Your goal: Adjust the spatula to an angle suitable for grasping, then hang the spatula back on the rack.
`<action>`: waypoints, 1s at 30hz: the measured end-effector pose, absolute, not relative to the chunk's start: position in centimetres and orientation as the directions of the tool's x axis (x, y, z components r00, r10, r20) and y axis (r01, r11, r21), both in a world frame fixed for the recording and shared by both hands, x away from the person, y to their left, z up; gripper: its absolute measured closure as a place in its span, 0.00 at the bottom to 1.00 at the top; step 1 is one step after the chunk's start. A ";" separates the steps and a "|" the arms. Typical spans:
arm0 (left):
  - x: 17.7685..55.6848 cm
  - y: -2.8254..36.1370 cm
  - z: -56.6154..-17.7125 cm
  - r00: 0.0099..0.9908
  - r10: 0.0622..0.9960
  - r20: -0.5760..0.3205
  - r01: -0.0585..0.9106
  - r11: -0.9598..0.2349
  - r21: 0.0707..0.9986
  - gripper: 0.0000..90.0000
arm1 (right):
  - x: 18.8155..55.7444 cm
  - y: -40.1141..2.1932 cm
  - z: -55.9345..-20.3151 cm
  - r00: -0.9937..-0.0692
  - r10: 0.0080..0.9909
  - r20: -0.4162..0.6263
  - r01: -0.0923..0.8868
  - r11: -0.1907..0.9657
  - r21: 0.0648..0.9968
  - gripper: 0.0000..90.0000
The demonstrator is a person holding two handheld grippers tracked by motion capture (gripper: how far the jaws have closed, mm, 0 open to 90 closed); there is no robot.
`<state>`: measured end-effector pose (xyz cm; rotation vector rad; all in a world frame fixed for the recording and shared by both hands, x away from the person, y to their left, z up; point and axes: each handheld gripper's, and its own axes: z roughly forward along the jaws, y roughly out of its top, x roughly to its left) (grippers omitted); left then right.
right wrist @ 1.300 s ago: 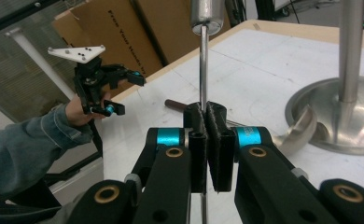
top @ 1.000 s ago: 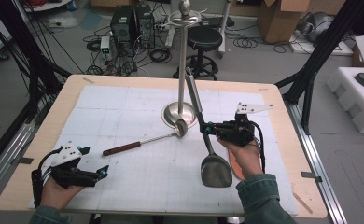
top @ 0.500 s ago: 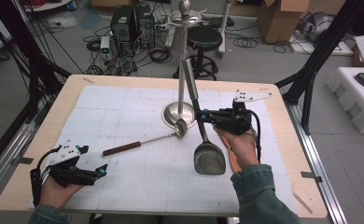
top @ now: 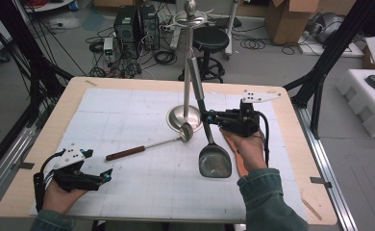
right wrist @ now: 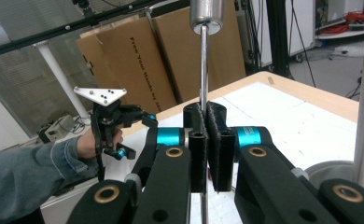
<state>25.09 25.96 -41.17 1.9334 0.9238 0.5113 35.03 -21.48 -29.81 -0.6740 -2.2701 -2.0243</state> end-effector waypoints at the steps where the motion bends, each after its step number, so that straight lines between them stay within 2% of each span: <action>1: 25.1 26.0 -41.2 0.633 0.774 -0.018 0.399 -0.306 0.864 0.02 | 35.1 -21.4 -29.7 -0.907 0.297 0.301 0.332 0.060 0.941 0.98; 30: 24.9 26.3 -41.2 0.631 0.776 -0.015 0.399 -0.307 0.864 0.02 | 36.7 -20.4 -28.1 -0.922 0.269 0.277 0.295 0.027 0.955 0.98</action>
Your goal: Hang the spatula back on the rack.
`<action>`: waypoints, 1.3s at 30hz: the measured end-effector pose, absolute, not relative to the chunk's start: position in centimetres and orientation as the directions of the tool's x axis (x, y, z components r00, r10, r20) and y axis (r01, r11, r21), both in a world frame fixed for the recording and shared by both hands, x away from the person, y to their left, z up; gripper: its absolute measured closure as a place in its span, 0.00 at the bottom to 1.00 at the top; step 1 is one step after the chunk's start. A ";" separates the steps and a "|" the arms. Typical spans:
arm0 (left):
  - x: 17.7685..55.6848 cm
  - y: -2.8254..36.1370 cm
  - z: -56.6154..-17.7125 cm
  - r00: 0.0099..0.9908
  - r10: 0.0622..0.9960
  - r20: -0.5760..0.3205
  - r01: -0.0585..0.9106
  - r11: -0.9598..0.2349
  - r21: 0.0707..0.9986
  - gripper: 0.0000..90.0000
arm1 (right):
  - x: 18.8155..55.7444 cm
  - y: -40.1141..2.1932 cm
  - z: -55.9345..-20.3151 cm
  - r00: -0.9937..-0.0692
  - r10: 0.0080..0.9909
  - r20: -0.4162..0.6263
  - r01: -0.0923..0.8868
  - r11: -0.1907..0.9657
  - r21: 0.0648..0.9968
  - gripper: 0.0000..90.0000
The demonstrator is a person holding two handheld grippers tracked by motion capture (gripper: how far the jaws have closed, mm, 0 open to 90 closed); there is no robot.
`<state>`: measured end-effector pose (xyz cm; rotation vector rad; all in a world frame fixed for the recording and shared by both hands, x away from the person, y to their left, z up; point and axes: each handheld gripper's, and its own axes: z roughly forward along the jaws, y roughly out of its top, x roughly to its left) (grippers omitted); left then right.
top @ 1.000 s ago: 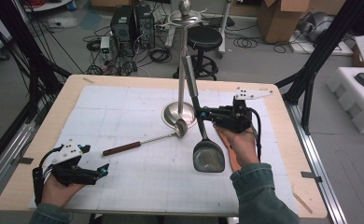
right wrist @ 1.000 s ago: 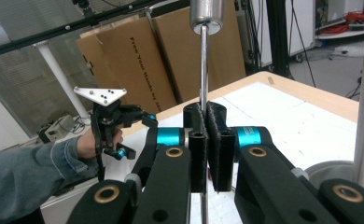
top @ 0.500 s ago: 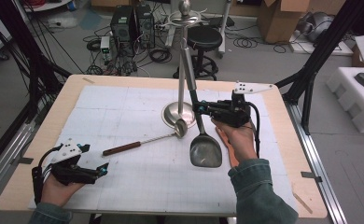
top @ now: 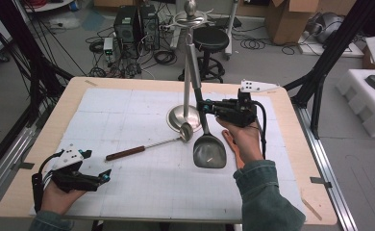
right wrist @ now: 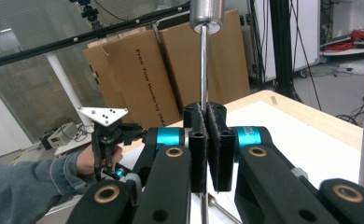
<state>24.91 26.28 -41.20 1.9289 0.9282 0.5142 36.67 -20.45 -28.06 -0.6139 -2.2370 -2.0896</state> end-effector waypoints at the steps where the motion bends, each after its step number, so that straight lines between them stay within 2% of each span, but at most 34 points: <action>1: 24.9 26.3 -41.2 0.630 0.776 -0.017 0.400 -0.306 0.864 0.02 | 36.9 -20.4 -28.0 -0.923 0.266 0.279 0.295 0.024 0.955 0.98; 22: 25.2 26.1 -41.3 0.641 0.767 -0.021 0.400 -0.310 0.863 0.02 | 39.7 -20.3 -29.0 -0.895 0.319 0.313 0.336 0.018 0.942 0.98; 39: 25.2 26.1 -41.3 0.642 0.767 -0.025 0.402 -0.308 0.862 0.02 | 40.4 -19.3 -29.5 -0.885 0.374 0.276 0.317 0.051 0.947 0.96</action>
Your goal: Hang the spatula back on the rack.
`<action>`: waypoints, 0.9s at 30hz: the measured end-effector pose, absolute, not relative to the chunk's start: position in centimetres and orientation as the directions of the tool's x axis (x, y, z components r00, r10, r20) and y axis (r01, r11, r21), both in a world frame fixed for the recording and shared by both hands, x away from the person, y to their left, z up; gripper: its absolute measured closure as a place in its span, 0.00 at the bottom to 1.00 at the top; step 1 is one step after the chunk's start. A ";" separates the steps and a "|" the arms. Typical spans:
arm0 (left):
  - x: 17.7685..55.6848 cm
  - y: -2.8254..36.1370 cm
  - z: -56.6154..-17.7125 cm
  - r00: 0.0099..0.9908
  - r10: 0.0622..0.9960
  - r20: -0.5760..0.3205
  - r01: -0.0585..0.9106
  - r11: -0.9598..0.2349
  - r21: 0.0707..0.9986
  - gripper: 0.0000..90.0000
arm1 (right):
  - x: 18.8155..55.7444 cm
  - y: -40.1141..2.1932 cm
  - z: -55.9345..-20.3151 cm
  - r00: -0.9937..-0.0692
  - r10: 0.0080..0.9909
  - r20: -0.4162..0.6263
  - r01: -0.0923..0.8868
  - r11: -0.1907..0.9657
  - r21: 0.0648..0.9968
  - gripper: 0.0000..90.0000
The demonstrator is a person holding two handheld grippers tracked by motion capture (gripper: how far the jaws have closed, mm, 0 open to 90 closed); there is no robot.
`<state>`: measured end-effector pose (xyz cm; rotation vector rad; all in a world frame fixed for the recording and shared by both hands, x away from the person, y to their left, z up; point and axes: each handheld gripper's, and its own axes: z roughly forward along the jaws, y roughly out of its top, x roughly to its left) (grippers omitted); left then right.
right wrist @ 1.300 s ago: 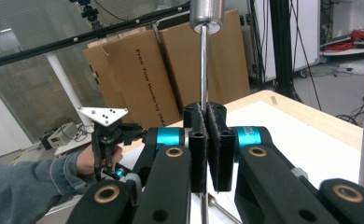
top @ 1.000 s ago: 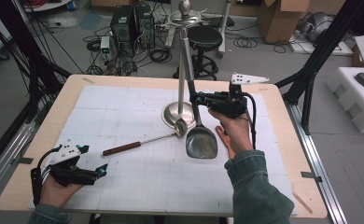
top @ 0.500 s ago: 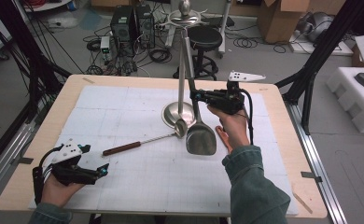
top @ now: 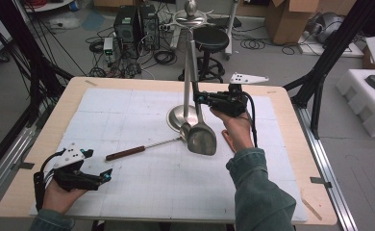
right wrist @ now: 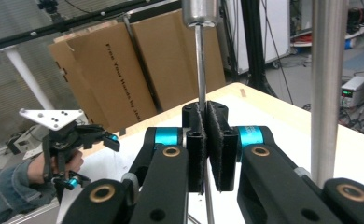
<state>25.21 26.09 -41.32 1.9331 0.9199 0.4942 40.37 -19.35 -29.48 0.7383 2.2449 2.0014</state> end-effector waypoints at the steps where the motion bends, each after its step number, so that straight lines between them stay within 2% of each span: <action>1: 25.2 26.1 -41.3 0.642 0.766 -0.026 0.402 -0.308 0.862 0.02 | 40.4 -19.3 -29.5 -0.884 0.376 0.277 0.318 0.052 0.947 0.96; 8: 25.2 26.1 -41.3 0.643 0.765 -0.026 0.402 -0.309 0.862 0.02 | 40.6 -19.2 -29.3 -0.879 0.396 0.266 0.317 0.067 0.946 0.94; 12: 25.2 26.0 -41.3 0.642 0.766 -0.026 0.402 -0.307 0.863 0.02 | 40.5 -19.4 -29.2 -0.867 0.419 0.270 0.316 0.042 0.948 0.86; 27: 25.2 26.0 -41.3 0.646 0.763 -0.021 0.400 -0.315 0.861 0.02 | 39.6 -20.6 -26.6 -0.872 0.440 0.214 0.276 0.082 0.958 0.93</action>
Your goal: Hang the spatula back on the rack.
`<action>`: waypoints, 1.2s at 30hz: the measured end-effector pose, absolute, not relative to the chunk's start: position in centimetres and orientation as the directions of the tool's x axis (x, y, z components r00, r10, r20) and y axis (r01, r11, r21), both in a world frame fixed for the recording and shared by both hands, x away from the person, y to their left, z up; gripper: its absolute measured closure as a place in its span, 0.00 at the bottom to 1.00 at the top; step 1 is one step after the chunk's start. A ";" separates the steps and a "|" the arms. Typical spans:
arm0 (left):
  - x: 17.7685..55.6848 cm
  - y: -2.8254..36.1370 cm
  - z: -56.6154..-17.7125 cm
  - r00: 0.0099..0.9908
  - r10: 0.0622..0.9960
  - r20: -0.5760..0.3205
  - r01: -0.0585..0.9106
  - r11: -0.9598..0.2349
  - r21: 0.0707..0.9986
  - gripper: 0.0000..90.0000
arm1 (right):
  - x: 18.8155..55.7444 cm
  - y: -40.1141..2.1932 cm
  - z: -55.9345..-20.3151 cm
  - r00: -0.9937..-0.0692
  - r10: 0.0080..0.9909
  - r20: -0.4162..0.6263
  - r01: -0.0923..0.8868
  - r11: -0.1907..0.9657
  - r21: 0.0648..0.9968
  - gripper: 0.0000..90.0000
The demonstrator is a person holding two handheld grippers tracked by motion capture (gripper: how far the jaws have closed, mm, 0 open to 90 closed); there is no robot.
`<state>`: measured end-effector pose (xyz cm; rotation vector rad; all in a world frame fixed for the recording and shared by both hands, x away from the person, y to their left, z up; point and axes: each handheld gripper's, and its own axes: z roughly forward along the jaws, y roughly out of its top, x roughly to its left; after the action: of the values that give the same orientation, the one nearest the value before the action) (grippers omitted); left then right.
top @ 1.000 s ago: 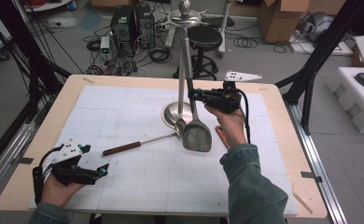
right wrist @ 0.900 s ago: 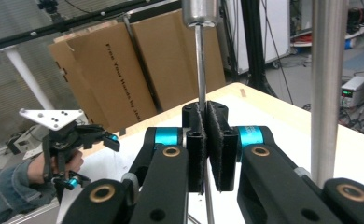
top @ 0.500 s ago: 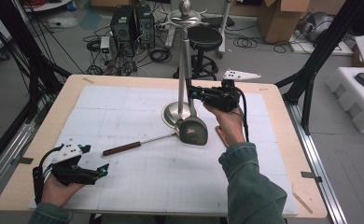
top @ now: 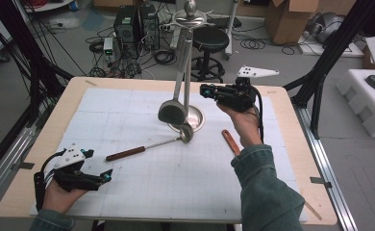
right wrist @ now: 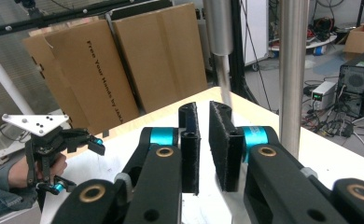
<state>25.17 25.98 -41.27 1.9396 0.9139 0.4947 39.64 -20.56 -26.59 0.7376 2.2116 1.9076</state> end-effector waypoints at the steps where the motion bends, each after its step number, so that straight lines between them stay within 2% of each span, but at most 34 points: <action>1: 25.2 26.0 -41.3 0.646 0.763 -0.021 0.400 -0.315 0.861 0.02 | 39.6 -20.6 -26.5 -0.873 0.440 0.213 0.276 0.086 0.957 0.94; 8: 25.3 25.9 -41.3 0.646 0.763 -0.019 0.399 -0.316 0.861 0.02 | 39.6 -20.4 -25.0 -0.876 0.434 0.211 0.286 0.116 0.951 1.00; 36: 25.4 26.0 -41.2 0.650 0.760 -0.018 0.396 -0.319 0.861 0.02 | 40.1 -20.0 -18.0 -0.909 0.398 0.122 0.196 0.151 0.969 1.00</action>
<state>25.37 25.96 -41.25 1.9431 0.9066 0.4946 40.08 -19.97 -18.02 0.5887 2.2548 1.8556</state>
